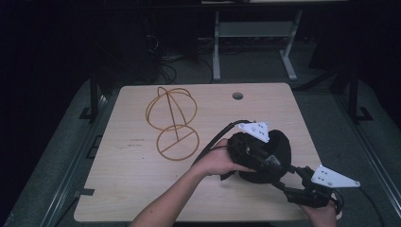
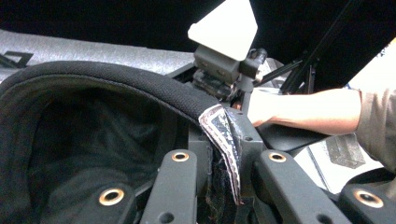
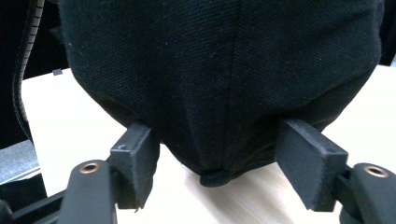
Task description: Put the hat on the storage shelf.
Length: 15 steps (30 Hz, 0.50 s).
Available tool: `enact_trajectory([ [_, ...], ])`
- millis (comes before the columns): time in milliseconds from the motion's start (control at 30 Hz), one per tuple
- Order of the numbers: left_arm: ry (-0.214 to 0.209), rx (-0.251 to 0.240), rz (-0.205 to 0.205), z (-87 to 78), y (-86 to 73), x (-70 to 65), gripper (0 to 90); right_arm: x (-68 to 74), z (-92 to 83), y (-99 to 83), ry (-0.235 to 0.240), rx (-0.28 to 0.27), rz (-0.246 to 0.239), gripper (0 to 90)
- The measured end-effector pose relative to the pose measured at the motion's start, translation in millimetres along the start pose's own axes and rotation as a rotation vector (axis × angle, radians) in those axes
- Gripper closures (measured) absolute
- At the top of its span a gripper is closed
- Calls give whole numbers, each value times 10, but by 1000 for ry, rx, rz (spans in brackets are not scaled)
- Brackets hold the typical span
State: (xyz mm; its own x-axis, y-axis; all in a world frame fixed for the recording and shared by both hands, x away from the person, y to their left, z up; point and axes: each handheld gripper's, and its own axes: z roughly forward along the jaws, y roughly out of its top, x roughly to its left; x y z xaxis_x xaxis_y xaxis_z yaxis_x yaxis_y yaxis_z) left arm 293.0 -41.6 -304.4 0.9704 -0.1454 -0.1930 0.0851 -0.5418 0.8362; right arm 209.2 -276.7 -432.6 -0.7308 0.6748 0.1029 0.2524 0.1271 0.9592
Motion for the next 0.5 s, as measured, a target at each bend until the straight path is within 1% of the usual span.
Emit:
enact_trajectory([
  [33, -4, 0, 2, 8, 14, -9, 814, 10, -21, 4, -1, -16, -15, 430],
  [67, -9, 1, 8, 11, 24, -11, 814, 10, -21, 4, -1, -16, -15, 430],
  [100, -7, 0, 7, 14, 33, -18, 814, 9, -27, 7, 2, -20, -18, 459],
  [133, -4, -3, 10, 13, 36, -21, 814, 12, -37, 10, 6, -23, -15, 541],
  [167, -5, -6, 8, 6, 36, -20, 814, 27, -69, 20, 14, -26, -32, 650],
  [200, 0, -4, 8, -4, 36, -17, 814, 27, -69, 20, 14, -26, -32, 650],
  [267, 11, -6, 3, -27, 33, -5, 813, 38, -85, 42, 14, -25, -48, 708],
  [300, 16, -9, -1, -41, 30, 3, 813, 39, -95, 51, 17, -19, -39, 730],
  [367, 36, -4, 0, -64, 15, 11, 810, 28, -97, 65, 23, -25, -33, 774],
  [400, 42, 0, -1, -72, 10, 11, 806, 31, -102, 75, 24, -14, -24, 804],
  [433, 65, -2, -8, -96, -1, 9, 799, 26, -102, 93, 24, -12, -31, 825],
  [467, 65, -2, -8, -96, -1, 9, 793, 27, -102, 103, 27, -11, -29, 830],
  [500, 76, 4, -3, -117, -1, 15, 793, 27, -102, 103, 27, -11, -29, 830],
])
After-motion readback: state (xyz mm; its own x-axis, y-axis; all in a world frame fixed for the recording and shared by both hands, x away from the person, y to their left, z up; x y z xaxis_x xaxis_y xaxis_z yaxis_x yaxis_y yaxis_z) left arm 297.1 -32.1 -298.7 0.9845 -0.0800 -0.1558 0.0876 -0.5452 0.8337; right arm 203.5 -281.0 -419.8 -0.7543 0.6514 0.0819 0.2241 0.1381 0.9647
